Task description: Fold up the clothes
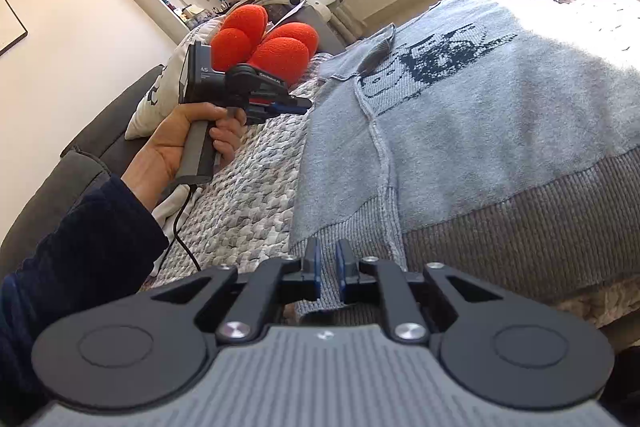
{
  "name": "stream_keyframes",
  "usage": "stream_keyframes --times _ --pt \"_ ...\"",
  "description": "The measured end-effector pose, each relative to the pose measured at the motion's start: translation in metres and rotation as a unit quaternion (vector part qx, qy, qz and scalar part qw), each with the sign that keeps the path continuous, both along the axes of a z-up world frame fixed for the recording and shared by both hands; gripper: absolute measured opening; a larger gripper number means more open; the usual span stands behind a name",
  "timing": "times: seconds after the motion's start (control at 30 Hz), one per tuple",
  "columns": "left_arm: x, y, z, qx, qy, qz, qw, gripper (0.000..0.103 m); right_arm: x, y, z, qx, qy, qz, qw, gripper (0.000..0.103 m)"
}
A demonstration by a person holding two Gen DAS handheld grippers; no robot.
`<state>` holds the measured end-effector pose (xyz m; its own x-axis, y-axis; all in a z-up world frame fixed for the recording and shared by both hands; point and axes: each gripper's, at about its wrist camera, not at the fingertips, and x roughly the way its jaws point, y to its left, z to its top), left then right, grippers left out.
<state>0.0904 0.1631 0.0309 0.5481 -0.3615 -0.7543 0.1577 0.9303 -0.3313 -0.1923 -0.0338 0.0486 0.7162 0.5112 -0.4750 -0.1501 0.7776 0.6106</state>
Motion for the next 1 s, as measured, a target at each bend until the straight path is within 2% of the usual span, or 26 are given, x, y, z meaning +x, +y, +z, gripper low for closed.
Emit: stream_keyframes --times 0.07,0.17,0.3,0.37,0.47,0.63,0.73,0.83,0.87,0.9,0.93,0.97,1.0 --pt "0.000 -0.003 -0.002 -0.015 0.006 -0.003 0.9999 0.006 0.000 -0.002 -0.004 -0.018 0.008 -0.017 1.000 0.015" --pt "-0.001 -0.012 -0.009 -0.015 0.016 -0.007 0.9997 0.010 0.002 0.001 -0.014 -0.029 0.027 -0.019 0.999 0.017" --pt "-0.004 -0.021 -0.012 0.002 0.007 -0.009 0.9999 0.010 0.002 0.013 -0.024 -0.019 0.048 -0.012 0.999 0.030" --pt "-0.004 -0.022 -0.011 0.009 0.002 -0.009 0.9999 0.006 0.001 0.013 -0.022 -0.030 0.041 -0.019 0.999 0.030" --pt "-0.003 -0.019 -0.010 0.005 0.003 -0.008 1.0000 0.005 -0.001 0.012 -0.018 -0.047 0.030 -0.030 0.998 0.027" --pt "-0.003 -0.018 -0.009 0.011 0.000 -0.009 0.9999 0.004 -0.003 0.011 -0.013 -0.074 0.011 -0.047 0.996 0.029" --pt "-0.004 -0.023 -0.009 0.024 -0.004 -0.012 0.9996 0.004 -0.004 0.012 -0.010 -0.101 -0.002 -0.061 0.993 0.045" --pt "-0.005 -0.026 -0.009 0.035 -0.008 -0.013 0.9993 0.004 0.001 0.017 -0.016 -0.100 0.002 -0.045 0.994 0.047" --pt "-0.005 -0.027 -0.009 0.038 -0.009 -0.012 0.9992 0.004 0.001 0.019 -0.018 -0.085 0.005 -0.029 0.996 0.044" --pt "-0.005 -0.026 -0.008 0.041 -0.009 -0.011 0.9991 0.004 0.002 0.021 -0.020 -0.072 0.009 -0.017 0.997 0.025" --pt "-0.006 -0.025 -0.007 0.043 -0.010 -0.011 0.9990 0.004 0.003 0.022 -0.021 -0.056 0.015 -0.010 0.998 0.012" --pt "-0.006 -0.024 -0.005 0.045 -0.011 -0.012 0.9989 0.004 0.003 0.021 -0.022 -0.028 0.022 -0.006 0.999 0.005" --pt "-0.006 -0.022 -0.003 0.046 -0.013 -0.012 0.9988 0.004 0.002 0.017 -0.022 0.005 0.026 -0.005 1.000 0.005"
